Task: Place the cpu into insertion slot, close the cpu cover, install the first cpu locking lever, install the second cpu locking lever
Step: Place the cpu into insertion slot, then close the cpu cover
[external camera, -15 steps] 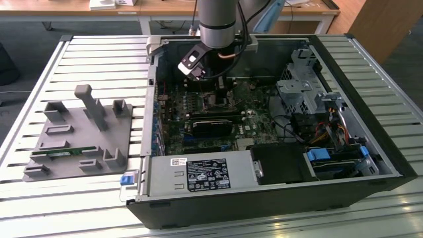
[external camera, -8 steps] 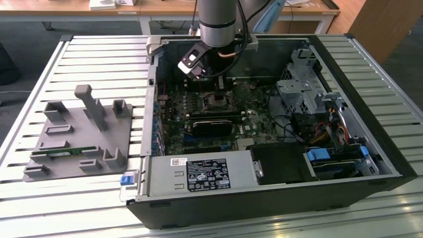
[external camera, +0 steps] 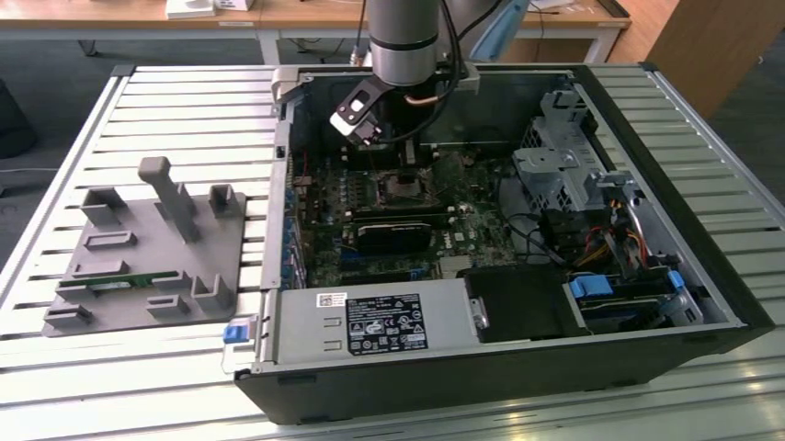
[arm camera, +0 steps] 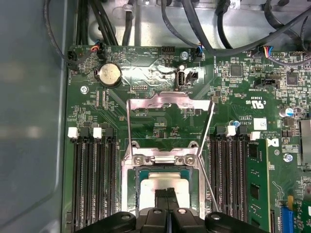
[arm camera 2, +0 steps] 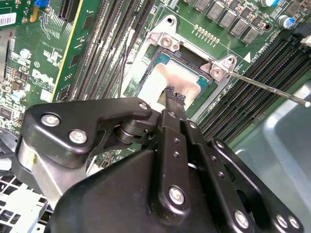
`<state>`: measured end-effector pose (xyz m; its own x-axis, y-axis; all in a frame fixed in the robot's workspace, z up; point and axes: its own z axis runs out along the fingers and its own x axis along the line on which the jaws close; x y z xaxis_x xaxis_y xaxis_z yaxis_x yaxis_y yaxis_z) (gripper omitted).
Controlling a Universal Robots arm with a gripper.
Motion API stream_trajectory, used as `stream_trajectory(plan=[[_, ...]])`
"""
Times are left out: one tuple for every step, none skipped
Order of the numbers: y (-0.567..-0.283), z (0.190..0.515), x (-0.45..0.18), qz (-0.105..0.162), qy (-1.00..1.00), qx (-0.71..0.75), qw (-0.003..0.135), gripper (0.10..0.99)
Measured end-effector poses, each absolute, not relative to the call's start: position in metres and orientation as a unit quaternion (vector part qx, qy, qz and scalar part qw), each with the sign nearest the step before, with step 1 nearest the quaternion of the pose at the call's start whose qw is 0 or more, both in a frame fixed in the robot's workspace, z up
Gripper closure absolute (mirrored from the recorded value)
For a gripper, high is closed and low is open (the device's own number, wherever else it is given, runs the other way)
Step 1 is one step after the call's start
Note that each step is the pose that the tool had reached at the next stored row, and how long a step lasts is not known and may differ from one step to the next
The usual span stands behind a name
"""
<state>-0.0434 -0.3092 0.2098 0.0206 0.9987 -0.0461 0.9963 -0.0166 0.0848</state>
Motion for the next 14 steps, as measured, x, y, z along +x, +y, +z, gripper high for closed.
stream_trajectory(plan=[[-0.3092,0.2101,-0.0434,0.013,0.700,0.713,0.046,0.980],[-0.3093,0.2105,-0.0434,0.013,0.700,0.713,0.046,0.980],[-0.3092,0.2107,-0.0433,0.013,0.700,0.713,0.046,0.980],[-0.3092,0.2109,-0.0433,0.013,0.700,0.713,0.046,0.980],[-0.3092,0.2112,-0.0434,0.013,0.700,0.713,0.046,0.980],[-0.3092,0.2114,-0.0434,0.013,0.700,0.713,0.046,0.980],[-0.3092,0.2117,-0.0434,0.013,0.700,0.713,0.046,0.980],[-0.3092,0.2121,-0.0433,0.013,0.700,0.713,0.046,0.980],[-0.3093,0.2126,-0.0432,0.013,0.700,0.713,0.046,0.980],[-0.3093,0.2132,-0.0432,0.013,0.700,0.713,0.046,0.980],[-0.3092,0.2138,-0.0432,0.013,0.700,0.713,0.046,0.980],[-0.3093,0.2143,-0.0432,0.013,0.700,0.713,0.046,0.980],[-0.3092,0.2147,-0.0432,0.013,0.699,0.713,0.046,0.980],[-0.3092,0.2152,-0.0432,0.013,0.699,0.713,0.046,0.980]])
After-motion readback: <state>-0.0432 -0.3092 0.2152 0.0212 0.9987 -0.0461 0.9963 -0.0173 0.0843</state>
